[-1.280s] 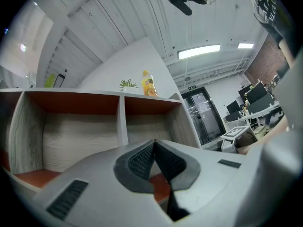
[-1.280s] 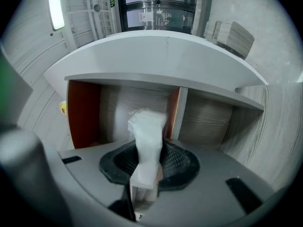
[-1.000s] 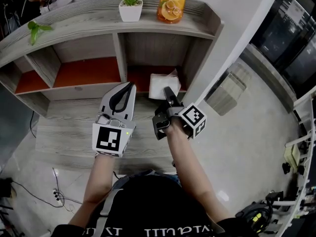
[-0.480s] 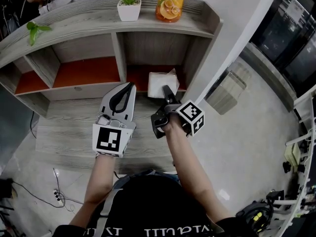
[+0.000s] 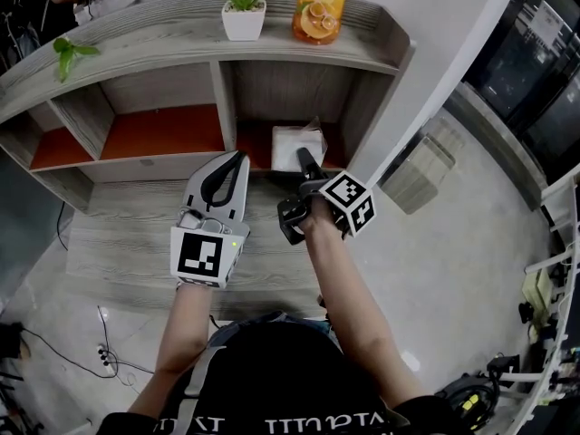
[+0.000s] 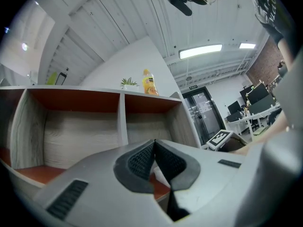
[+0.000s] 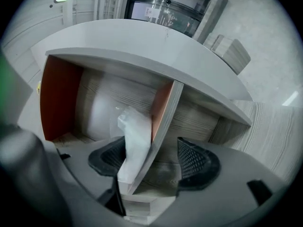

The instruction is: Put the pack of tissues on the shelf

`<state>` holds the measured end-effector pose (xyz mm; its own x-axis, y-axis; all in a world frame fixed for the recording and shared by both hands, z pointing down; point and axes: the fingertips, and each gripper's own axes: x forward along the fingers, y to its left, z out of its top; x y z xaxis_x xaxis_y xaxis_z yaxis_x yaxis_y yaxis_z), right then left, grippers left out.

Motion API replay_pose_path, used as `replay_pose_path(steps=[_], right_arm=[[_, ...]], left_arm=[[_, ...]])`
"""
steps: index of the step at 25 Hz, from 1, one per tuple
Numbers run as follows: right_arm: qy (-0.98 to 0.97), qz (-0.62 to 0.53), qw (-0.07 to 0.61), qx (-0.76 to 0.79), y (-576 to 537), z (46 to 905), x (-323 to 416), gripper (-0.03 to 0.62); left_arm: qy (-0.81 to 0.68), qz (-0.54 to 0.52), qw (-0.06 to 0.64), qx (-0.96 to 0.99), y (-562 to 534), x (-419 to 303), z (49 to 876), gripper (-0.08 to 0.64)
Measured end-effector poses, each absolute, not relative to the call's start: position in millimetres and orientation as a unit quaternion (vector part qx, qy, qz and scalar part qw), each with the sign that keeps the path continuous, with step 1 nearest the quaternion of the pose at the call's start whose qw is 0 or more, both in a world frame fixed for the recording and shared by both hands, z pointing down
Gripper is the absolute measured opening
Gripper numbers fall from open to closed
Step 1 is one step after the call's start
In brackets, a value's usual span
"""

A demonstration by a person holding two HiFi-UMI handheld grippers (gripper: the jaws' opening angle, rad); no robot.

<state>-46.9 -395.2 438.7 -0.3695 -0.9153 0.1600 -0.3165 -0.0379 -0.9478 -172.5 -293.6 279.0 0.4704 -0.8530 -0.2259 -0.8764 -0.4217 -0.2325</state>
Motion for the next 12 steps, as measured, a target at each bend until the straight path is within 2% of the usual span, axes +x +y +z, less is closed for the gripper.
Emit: replay_pose_path(steps=[4, 12], right_arm=[[0.64, -0.529, 0.272, -0.486, -399.4, 436.1, -47.6, 0.319], [0.652, -0.505, 0.298, -0.481, -387.2, 417.5, -45.3, 0.327]], left_arm=[[0.515, 0.037, 0.16, -0.841, -294.1, -173.3, 279.2, 0.012], [0.513, 0.033, 0.149, -0.845, -290.4, -169.1, 280.4, 0.012]])
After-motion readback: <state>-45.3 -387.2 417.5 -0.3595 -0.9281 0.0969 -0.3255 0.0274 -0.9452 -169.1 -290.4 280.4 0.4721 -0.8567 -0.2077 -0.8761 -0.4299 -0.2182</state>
